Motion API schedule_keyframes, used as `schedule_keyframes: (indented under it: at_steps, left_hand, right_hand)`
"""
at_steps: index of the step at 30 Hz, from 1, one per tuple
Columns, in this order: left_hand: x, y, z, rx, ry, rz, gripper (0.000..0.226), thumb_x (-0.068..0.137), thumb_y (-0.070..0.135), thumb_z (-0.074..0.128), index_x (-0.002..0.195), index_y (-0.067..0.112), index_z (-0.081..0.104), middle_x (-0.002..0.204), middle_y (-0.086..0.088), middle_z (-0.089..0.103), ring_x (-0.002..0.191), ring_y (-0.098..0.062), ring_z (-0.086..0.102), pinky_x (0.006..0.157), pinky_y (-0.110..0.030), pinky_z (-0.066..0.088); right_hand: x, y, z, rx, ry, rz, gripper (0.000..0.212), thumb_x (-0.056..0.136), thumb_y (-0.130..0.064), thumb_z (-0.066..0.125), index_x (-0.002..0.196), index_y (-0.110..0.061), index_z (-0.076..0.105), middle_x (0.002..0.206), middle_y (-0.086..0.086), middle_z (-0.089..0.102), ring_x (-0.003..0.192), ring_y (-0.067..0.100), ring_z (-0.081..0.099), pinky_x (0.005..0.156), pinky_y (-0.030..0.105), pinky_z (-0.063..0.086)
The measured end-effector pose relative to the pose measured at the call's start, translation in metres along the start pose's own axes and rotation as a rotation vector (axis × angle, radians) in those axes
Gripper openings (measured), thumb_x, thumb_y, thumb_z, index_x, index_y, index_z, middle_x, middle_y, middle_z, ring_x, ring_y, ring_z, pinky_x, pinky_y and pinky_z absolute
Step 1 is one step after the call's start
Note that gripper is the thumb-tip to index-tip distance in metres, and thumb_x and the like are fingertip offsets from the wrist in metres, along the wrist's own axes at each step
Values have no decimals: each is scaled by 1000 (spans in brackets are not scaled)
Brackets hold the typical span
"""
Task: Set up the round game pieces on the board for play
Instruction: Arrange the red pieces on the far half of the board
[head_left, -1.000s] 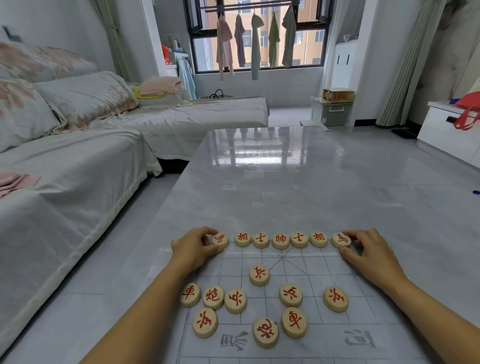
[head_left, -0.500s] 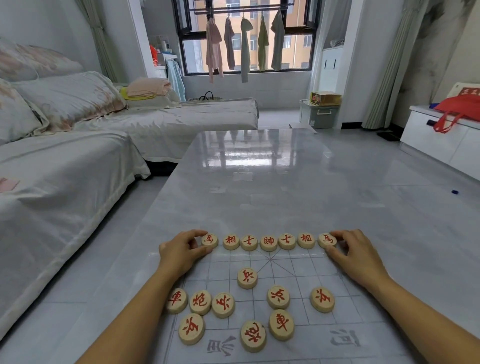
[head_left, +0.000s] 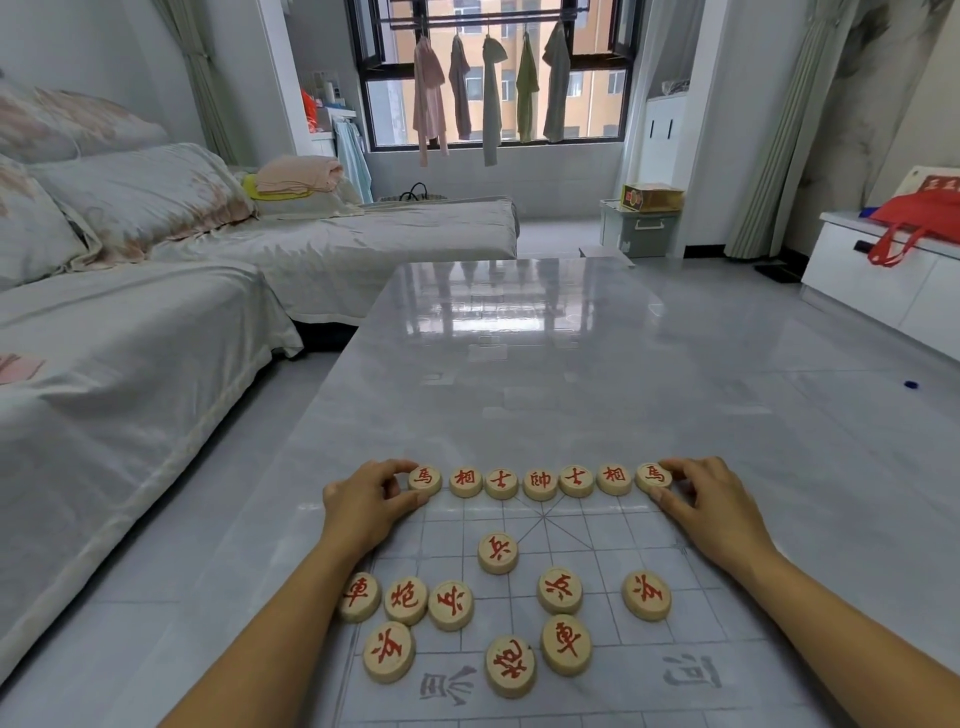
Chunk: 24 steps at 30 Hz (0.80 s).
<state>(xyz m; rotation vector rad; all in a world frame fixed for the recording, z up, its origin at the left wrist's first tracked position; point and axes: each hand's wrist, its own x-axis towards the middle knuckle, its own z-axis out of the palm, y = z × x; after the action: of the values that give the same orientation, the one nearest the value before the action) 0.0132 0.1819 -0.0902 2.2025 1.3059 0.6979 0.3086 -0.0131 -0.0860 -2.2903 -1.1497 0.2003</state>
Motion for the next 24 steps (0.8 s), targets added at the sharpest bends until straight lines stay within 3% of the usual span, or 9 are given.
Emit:
schedule_keyframes:
  at_steps: [24]
  left_hand:
    - [-1, 3, 0, 46, 3, 31, 37, 81, 44, 63, 116, 34, 58, 80, 8, 51, 82, -11, 51, 75, -31, 25]
  right_hand:
    - [1, 1, 1, -14, 10, -12, 42, 87, -39, 58, 125, -20, 53, 119, 9, 52, 111, 26, 51, 95, 43, 43]
